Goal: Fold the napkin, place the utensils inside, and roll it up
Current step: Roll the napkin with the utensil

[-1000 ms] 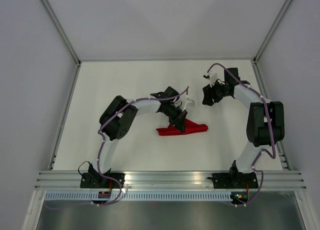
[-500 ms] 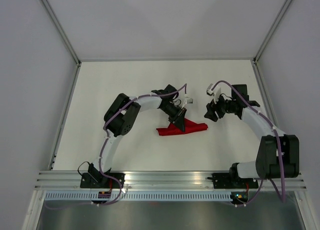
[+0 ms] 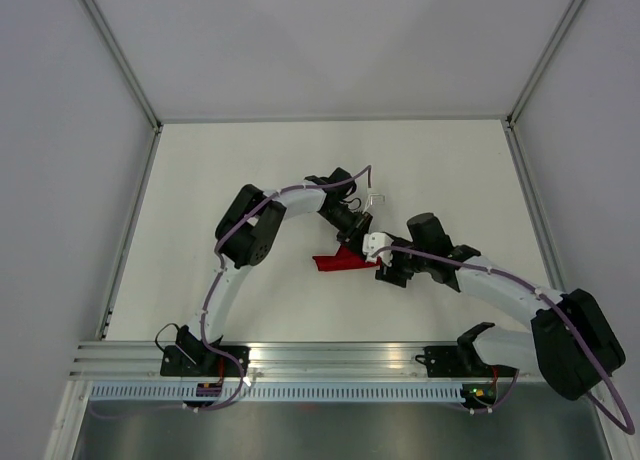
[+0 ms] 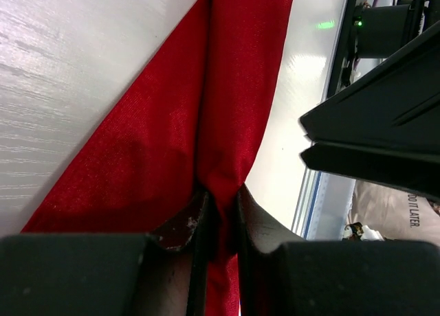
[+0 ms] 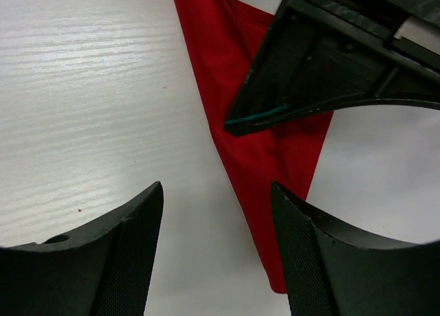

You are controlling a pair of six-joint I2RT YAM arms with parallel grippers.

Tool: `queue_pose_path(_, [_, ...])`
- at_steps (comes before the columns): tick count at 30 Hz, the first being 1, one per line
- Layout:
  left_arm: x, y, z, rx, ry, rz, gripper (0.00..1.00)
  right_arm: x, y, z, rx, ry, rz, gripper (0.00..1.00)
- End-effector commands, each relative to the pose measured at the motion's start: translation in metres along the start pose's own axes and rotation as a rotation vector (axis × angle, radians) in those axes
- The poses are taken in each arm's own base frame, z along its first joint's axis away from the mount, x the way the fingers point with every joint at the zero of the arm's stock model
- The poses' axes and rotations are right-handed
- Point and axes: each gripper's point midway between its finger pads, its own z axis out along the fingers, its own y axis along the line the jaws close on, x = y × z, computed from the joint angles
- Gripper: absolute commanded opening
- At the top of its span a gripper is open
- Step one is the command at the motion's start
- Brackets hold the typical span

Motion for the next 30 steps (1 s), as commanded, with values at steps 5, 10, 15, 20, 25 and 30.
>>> queue_pose_path(5, [0.024, 0.036, 0.008, -0.095, 0.063, -0.113, 0.02, 0.001, -0.008, 0.021, 0.101, 0.037, -0.153, 0.69])
queue_pose_path(10, [0.026, 0.034, 0.008, -0.083, 0.069, -0.118, 0.02, 0.002, -0.012, 0.031, 0.147, 0.059, -0.195, 0.69])
queue_pose_path(15, [0.028, 0.032, 0.008, -0.068, 0.076, -0.119, 0.02, 0.004, -0.011, 0.036, 0.146, 0.07, -0.2, 0.68])
queue_pose_path(20, [0.031, 0.028, 0.009, -0.044, 0.083, -0.12, 0.02, 0.009, -0.009, 0.043, 0.129, 0.104, -0.206, 0.66])
queue_pose_path(25, [0.035, 0.027, 0.009, -0.031, 0.093, -0.122, 0.02, 0.02, -0.005, 0.049, 0.097, 0.141, -0.201, 0.58])
queue_pose_path(30, [0.035, 0.024, 0.007, -0.026, 0.092, -0.109, 0.08, 0.029, 0.005, 0.052, 0.03, 0.18, -0.19, 0.41])
